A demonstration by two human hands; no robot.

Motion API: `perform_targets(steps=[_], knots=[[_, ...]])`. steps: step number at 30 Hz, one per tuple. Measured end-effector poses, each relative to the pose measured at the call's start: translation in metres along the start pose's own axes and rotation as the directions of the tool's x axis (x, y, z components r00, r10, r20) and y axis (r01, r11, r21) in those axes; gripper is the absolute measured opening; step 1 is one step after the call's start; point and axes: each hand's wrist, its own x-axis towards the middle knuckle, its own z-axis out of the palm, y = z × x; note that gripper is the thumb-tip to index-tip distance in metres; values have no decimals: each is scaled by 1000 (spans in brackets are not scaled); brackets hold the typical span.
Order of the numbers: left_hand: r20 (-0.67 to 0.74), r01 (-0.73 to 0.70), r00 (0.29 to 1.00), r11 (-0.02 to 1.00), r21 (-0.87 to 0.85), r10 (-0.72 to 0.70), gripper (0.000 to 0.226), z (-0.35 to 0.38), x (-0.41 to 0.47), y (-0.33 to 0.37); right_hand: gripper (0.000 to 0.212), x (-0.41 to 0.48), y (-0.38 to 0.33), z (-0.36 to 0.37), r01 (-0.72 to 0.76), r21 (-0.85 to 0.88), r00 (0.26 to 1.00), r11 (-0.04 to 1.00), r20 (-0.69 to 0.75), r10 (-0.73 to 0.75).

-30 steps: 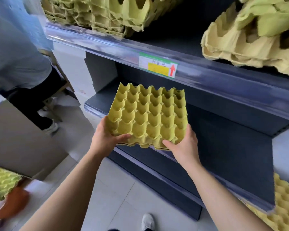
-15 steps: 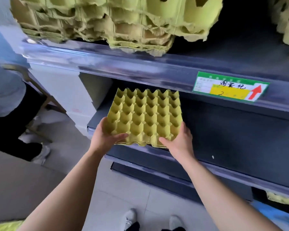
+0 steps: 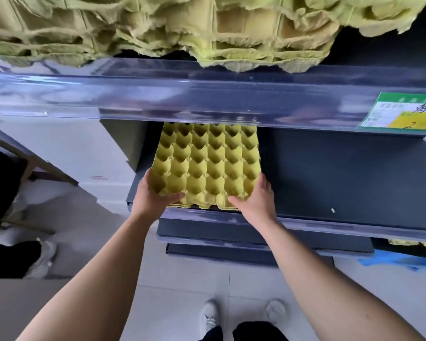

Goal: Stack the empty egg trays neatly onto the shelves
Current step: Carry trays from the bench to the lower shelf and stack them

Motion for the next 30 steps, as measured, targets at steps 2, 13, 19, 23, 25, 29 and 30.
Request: perform_targets(steps=[2,13,19,23,25,29,30], knots=[[6,3,1000,998,69,-3,80,-1,3,-2,104,0,2,0,0,-15,1000,1000,-10,0],[-12,-280,948,851,445,318,65,27,-43,44,61,-31,24,-47,230,-165,951,959,-171,-257],[159,-511,855,749,422,494,47,83,-95,91,46,-69,85,-100,229,-235,913,945,-285,-292],[253,-631,774,673,385,581,44,141,-130,130,39,-96,147,-147,163,-244,890,956,-382,-250],[298,-685,727,622,379,618,45,174,-150,152,39,-110,181,-172,119,-239,887,964,-411,-211],[360,-763,646,553,336,673,37,251,-200,204,40,-138,259,-230,33,-235,879,971,-456,-140],[371,-775,632,546,318,681,38,271,-214,218,39,-145,279,-245,13,-228,876,974,-468,-121]])
